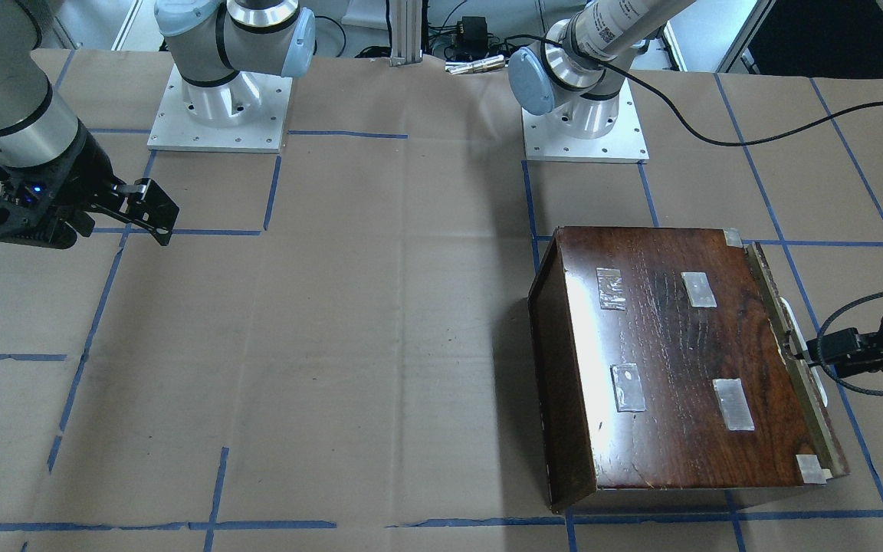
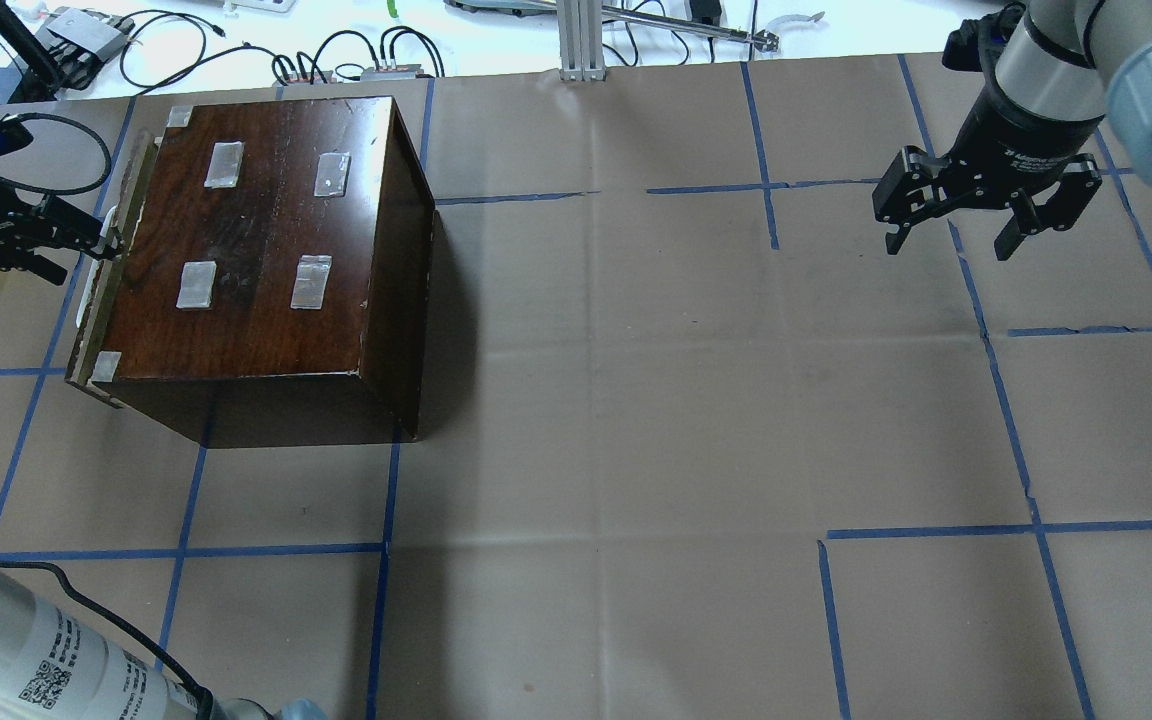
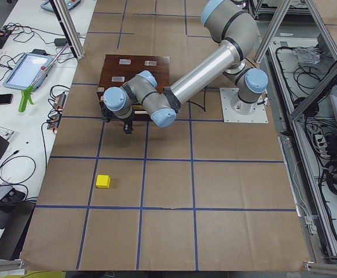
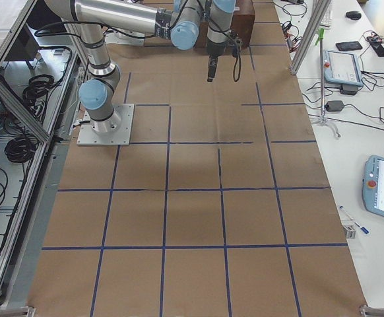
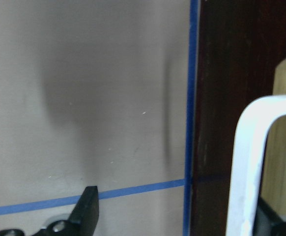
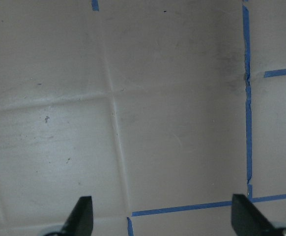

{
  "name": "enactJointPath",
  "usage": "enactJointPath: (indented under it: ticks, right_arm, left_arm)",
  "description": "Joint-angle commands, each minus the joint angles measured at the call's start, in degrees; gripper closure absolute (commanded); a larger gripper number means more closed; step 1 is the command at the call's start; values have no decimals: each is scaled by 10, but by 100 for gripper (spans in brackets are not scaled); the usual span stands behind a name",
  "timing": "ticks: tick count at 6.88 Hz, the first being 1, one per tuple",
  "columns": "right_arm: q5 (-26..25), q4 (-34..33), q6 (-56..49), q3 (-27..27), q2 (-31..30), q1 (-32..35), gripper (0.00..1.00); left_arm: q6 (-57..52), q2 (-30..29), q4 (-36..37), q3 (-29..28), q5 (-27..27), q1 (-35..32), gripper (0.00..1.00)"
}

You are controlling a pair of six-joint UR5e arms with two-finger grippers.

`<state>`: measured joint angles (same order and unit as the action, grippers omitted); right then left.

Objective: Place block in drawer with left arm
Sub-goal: 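Pull the drawer open away from the box with the left gripper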

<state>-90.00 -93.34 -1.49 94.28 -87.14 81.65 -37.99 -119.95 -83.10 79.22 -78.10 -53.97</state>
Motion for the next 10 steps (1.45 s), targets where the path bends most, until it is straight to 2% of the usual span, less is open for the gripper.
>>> enactJointPath:
  ticks: [1,10]
  right_arm:
    - [0,0,0,0,0,0,0]
    - [0,0,1,0,-1,0,0]
  left_arm:
    - [-23,-2,-3,-13,-7,19,2]
    - [-81,-2,-11,-46,-48,74,2]
